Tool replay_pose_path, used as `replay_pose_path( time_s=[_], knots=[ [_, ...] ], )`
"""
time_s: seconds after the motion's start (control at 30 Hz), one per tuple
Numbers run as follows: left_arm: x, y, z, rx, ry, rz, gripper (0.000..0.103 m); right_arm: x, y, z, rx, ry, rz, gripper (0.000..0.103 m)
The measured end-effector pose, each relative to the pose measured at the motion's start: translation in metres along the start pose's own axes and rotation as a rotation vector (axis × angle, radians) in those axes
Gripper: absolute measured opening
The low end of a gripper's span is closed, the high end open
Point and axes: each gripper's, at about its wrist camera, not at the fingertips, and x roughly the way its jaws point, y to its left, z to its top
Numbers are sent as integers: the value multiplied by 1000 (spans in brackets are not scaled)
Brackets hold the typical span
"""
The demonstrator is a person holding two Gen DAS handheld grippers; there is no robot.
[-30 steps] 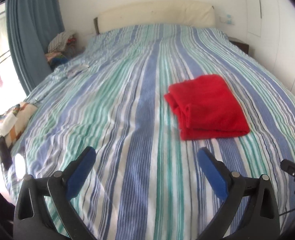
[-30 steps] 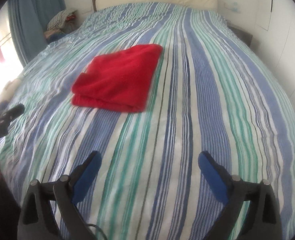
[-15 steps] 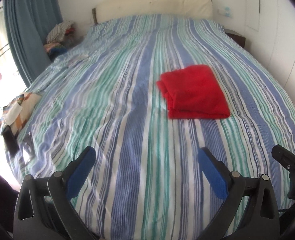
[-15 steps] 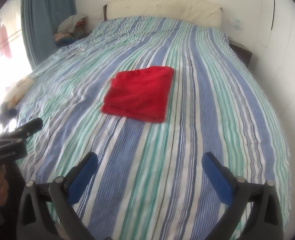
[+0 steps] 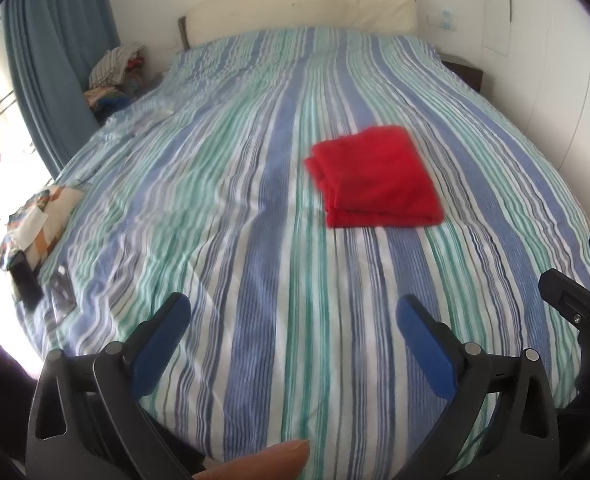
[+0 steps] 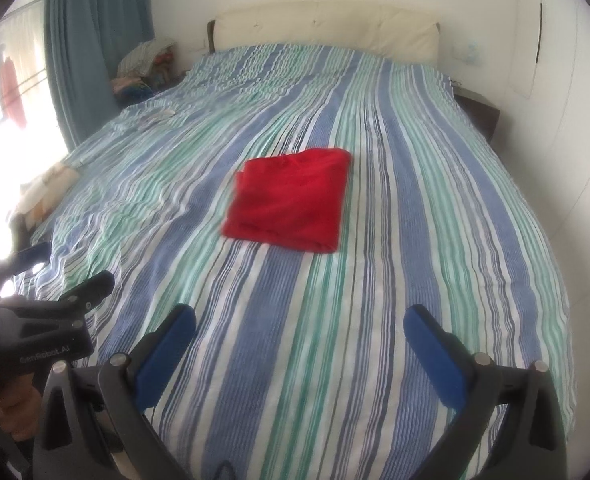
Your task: Fold small clothes
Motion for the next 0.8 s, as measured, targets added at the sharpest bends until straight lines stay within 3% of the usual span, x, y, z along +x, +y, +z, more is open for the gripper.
replay_pose_path(
  time_s=[0.6,0.73,0.8],
  knots=[
    [-18,2,12,-29,-10,21,103,-18,15,17,-45,-10,-44,102],
    [-18,-1,14,-6,-16,87,103,-21,19,21,-52,-18,-64,102],
    [-20,-1,16,-13,-13,83,103,-24,20,23,-55,-25,-78,102]
  ],
)
